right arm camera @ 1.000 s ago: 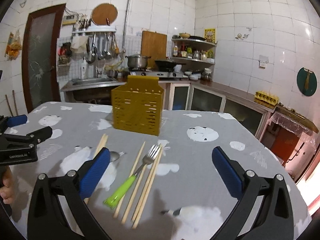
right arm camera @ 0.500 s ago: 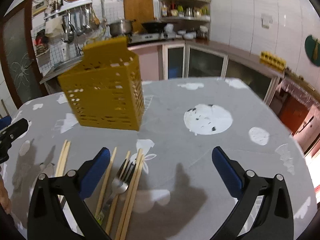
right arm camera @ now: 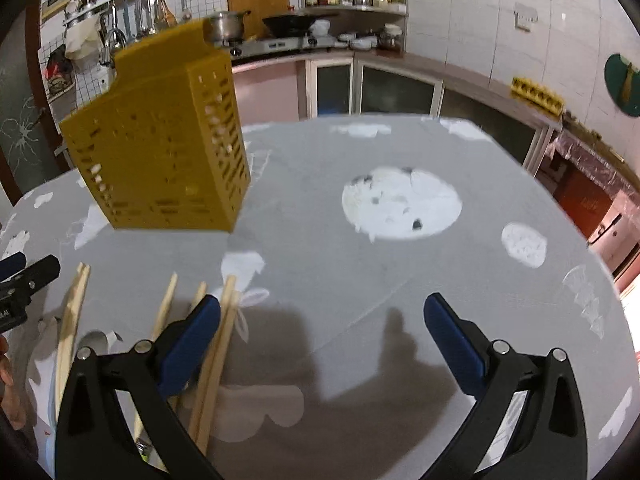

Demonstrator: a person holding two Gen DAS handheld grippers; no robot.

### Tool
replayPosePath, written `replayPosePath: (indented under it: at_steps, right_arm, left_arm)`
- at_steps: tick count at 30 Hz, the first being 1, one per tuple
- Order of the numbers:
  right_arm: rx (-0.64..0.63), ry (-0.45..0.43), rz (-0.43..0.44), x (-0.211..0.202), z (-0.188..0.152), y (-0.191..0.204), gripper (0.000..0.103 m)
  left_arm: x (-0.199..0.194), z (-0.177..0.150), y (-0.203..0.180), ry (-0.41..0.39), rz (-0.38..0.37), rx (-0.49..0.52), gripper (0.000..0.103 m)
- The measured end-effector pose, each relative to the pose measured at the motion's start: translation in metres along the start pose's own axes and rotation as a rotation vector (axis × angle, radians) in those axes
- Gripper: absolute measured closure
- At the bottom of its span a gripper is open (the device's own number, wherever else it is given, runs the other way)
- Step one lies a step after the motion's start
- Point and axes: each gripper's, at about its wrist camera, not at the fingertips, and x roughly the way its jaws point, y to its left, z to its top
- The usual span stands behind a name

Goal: Organize utensils
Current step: 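Move the right tool toward the wooden chopsticks while the left tool approaches them too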

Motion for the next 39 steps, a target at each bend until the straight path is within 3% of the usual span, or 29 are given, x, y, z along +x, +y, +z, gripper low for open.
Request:
replayPosePath:
  at_steps: [4, 14, 25, 32, 39]
  right_arm:
    - [-0.034, 0.012, -0.024, 0.004, -0.002, 0.006, 0.004]
    - [-0.009, 0.046, 0.001, 0.007, -0.006, 0.009, 0.004]
    - [0.001, 0.058, 0.004, 0.004, -0.011, 0.017, 0.018]
    - [-0.028, 0.059, -0.004, 0.002, -0.015, 0.024, 0.022]
    - [-0.029, 0.060, -0.003, 0.002, -0.015, 0.024, 0.023]
  left_arm:
    - [0.005, -0.005, -0.005, 0.021, 0.011, 0.038, 0.005]
    - [0.005, -0.006, 0.000, 0.017, 0.022, 0.024, 0.005]
    - [0.013, -0.006, 0.008, 0.059, 0.004, -0.003, 0.014]
    - [0.016, -0.009, 0.009, 0.080, -0.013, -0.021, 0.017]
    - [0.017, -0.010, 0.006, 0.102, -0.035, -0.005, 0.041]
